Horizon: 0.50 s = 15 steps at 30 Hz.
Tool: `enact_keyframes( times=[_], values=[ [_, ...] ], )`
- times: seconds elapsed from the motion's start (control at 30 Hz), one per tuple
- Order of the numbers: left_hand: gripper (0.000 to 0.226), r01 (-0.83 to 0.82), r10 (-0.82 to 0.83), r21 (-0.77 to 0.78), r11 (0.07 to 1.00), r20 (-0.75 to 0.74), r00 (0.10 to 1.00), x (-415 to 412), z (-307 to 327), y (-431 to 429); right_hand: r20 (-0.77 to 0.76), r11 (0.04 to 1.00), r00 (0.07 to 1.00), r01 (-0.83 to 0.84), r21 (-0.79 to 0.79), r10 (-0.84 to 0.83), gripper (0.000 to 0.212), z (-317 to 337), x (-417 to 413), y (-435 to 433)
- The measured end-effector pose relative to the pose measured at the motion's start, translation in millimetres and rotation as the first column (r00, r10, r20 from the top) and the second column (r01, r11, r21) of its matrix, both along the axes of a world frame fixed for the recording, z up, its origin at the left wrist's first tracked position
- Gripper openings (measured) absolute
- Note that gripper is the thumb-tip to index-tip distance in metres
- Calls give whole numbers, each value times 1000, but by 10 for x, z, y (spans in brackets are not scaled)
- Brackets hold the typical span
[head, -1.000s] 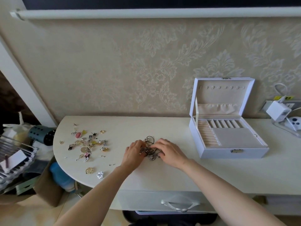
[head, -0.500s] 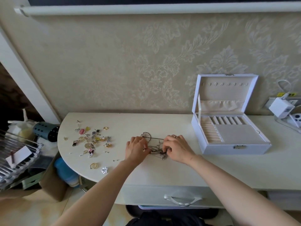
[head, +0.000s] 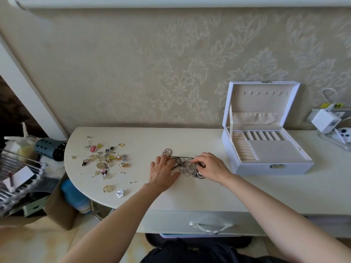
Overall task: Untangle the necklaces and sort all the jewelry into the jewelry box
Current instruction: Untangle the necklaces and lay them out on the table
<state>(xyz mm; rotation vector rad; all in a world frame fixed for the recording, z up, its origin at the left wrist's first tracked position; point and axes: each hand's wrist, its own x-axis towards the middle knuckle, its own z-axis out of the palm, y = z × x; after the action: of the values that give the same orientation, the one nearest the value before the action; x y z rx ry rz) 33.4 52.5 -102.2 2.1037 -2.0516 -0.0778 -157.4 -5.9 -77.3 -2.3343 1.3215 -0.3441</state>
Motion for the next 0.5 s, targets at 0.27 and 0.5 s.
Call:
enact_keyframes(
  times=[0.27, 0.5],
  values=[
    [29, 219, -233, -124, 968, -118, 965, -62, -94, 72, -177, 999, 984, 19, -36, -25, 39, -60, 13, -5],
    [20, 209, -254, -177, 962, -299, 920, -26, -17, 123, -101, 995, 990, 98, 32, -94, 52, -83, 14, -17]
  ],
)
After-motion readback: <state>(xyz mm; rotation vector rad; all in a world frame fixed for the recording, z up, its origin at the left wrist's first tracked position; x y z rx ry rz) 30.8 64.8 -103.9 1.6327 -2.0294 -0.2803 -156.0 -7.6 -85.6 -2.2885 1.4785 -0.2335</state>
